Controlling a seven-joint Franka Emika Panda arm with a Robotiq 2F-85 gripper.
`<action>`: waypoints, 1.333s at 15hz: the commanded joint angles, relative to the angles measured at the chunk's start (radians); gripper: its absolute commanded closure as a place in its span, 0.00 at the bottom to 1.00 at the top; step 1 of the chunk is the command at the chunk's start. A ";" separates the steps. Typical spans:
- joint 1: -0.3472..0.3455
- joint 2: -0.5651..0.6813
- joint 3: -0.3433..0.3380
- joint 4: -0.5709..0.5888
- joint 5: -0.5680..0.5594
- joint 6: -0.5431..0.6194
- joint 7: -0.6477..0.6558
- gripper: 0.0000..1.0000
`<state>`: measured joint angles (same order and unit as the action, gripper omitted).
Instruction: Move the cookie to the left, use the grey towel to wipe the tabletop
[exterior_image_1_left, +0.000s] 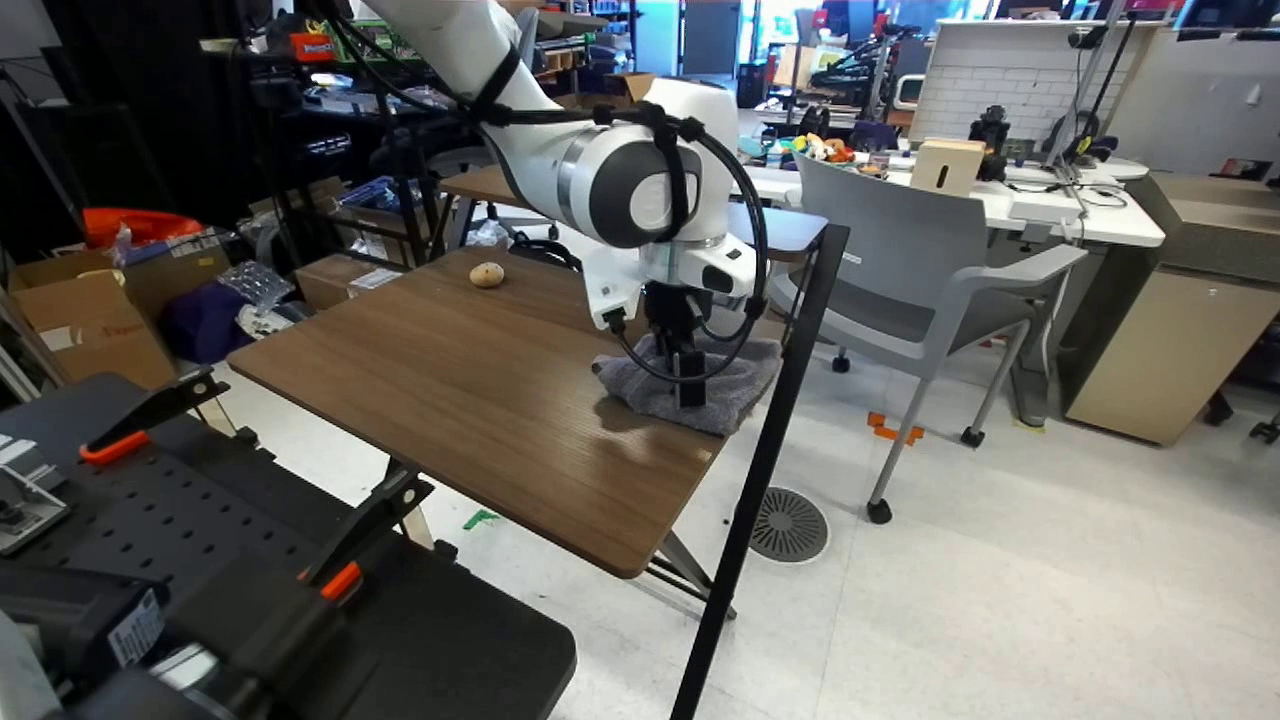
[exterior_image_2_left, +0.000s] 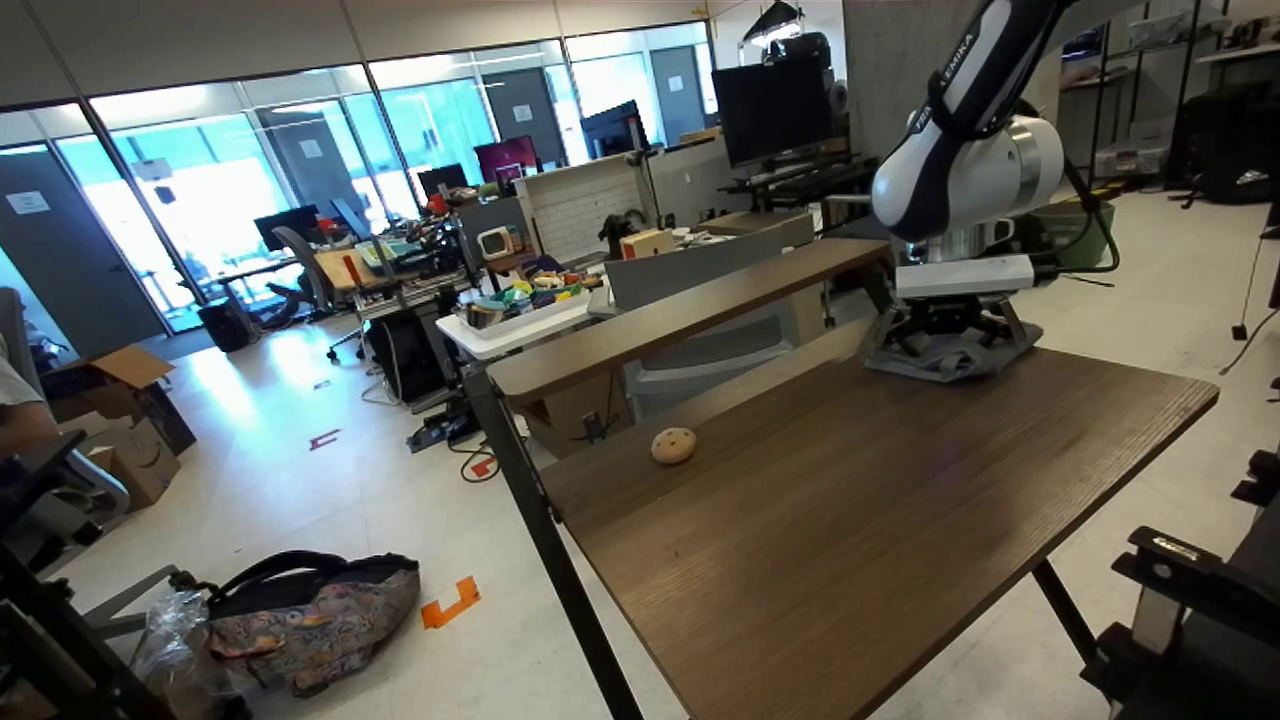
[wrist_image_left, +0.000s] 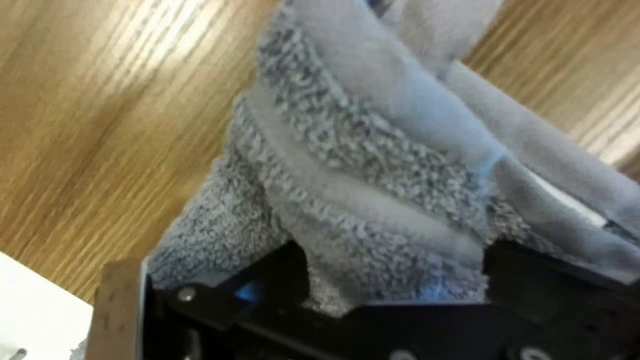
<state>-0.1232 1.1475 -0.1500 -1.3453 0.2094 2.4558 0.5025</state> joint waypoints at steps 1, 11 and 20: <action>0.023 -0.092 0.002 -0.229 -0.046 0.076 -0.149 0.00; 0.031 -0.319 0.007 -0.729 -0.248 0.367 -0.523 0.00; 0.032 -0.337 0.277 -0.871 -0.221 0.714 -0.547 0.00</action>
<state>-0.0745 0.7790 0.0565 -2.2628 -0.0438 3.1273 -0.0750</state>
